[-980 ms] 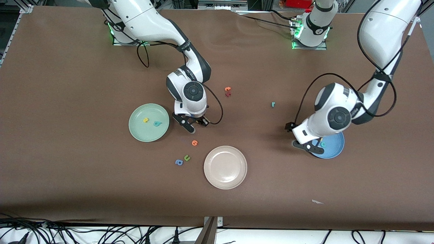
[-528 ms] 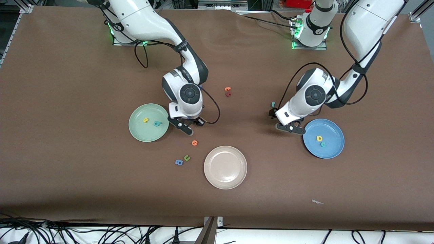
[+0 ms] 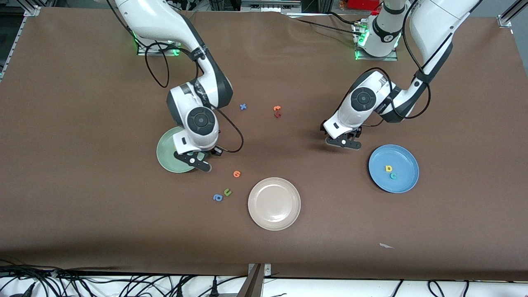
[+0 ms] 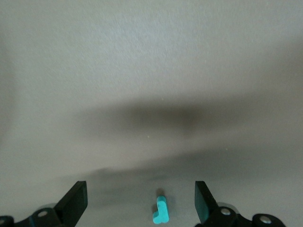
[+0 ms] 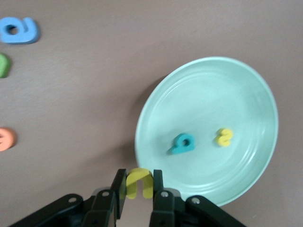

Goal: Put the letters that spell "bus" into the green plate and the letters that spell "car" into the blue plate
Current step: 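Place the n on the green plate while the left gripper grasps the teal j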

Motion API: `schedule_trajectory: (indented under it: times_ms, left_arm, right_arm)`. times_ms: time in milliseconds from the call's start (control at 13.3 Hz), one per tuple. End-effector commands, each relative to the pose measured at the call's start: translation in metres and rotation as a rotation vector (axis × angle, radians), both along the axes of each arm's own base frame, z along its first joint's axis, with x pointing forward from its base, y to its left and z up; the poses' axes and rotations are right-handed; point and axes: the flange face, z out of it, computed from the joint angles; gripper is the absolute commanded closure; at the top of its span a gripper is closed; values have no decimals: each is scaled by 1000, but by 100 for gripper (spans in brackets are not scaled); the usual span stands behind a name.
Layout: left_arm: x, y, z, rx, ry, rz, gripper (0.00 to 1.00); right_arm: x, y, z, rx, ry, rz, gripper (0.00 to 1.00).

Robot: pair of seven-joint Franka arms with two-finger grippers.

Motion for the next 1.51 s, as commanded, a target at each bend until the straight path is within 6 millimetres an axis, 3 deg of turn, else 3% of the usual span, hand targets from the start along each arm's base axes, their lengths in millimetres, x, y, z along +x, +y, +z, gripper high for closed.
schedule_trajectory:
  times_ms: [0, 151, 377, 528, 678, 754, 829, 904, 1206, 1432]
  left_arm:
    - [-15, 4, -1, 31, -9, -10, 5]
    - [-21, 5, -6, 38, 5, -3, 14]
    - [-29, -9, -7, 35, 10, 18, 35]
    - [-33, -19, -7, 39, 6, 32, 43]
    - [-35, -21, -8, 39, 9, 32, 46]
    - [-35, -21, -8, 40, 9, 33, 51]
    - [-36, -21, -9, 39, 12, 33, 52]
    - [-36, -21, -11, 39, 15, 30, 53]
    - [-36, -18, -17, 45, 19, 15, 54]
    - [-37, -13, -26, 53, 27, 5, 55]
  right_arm:
    - [-6, -35, -4, -4, 50, 59, 87]
    - [-13, -53, -10, -5, 66, 67, 87]
    - [-54, -82, -19, 21, 85, 58, 90]
    - [-80, -100, -41, 55, 35, 65, 90]
    - [-94, -110, -61, 71, 0, 76, 88]
    - [-96, -111, -63, 73, -5, 77, 72]
    - [-93, -113, -61, 72, -11, 60, 20]
    - [-88, -119, -58, 69, -16, 54, 0]
    - [-73, -115, -36, 82, -46, 51, 0]
    - [-44, -100, 15, 69, -3, 42, 0]
